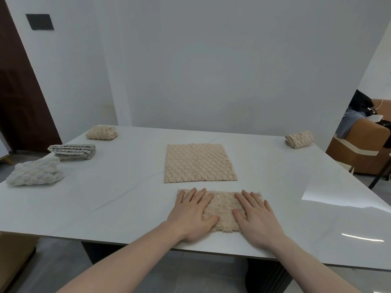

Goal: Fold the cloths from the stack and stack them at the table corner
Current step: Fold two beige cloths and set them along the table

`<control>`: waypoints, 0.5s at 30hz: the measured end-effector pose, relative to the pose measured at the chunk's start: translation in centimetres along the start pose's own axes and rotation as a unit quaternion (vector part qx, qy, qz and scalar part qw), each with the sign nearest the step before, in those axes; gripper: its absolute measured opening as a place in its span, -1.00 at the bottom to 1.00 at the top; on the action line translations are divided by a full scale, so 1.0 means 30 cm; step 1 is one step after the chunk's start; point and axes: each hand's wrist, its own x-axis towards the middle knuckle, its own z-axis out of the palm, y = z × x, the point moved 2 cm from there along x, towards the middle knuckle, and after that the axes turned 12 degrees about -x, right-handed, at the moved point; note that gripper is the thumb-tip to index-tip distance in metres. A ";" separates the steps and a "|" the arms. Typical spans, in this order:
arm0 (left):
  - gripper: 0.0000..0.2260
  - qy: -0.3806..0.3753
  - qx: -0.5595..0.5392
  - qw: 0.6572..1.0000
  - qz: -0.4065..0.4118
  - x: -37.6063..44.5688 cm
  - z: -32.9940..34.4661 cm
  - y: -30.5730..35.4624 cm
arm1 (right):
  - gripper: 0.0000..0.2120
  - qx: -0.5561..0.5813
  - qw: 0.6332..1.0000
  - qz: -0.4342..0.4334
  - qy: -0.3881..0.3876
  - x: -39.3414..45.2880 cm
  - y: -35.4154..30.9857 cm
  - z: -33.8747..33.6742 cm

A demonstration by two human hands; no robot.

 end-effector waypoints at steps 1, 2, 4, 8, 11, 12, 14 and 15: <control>-0.29 -0.004 -0.002 1.000 -0.002 0.000 0.000 -0.001 | -0.41 -0.001 1.000 0.000 -0.001 -0.001 0.000 0.000; -0.28 -0.004 -0.003 1.000 -0.003 0.000 -0.001 -0.001 | -0.41 -0.001 1.000 0.000 -0.002 -0.002 0.000 -0.001; -0.27 -0.008 -0.004 1.000 -0.002 -0.001 -0.001 0.001 | -0.41 -0.001 1.000 0.001 -0.004 -0.006 -0.002 -0.004; -0.28 -0.016 -0.024 1.000 0.008 0.019 -0.053 -0.032 | -0.41 0.001 1.000 0.000 -0.008 -0.010 -0.003 -0.008; -0.32 0.020 -0.044 0.999 -0.008 0.027 -0.095 -0.119 | -0.42 0.006 1.000 0.002 -0.003 -0.015 -0.005 -0.016; -0.35 0.032 -0.058 0.998 -0.014 0.024 -0.094 -0.144 | -0.42 0.010 1.000 0.002 0.002 -0.019 -0.008 -0.017; -0.40 0.047 -0.077 0.996 -0.018 0.021 -0.083 -0.166 | -0.41 0.027 0.999 0.013 0.017 -0.024 -0.009 -0.018; -0.41 0.052 -0.080 0.995 -0.018 0.023 -0.077 -0.166 | -0.39 0.041 0.999 0.024 0.024 -0.028 -0.009 -0.021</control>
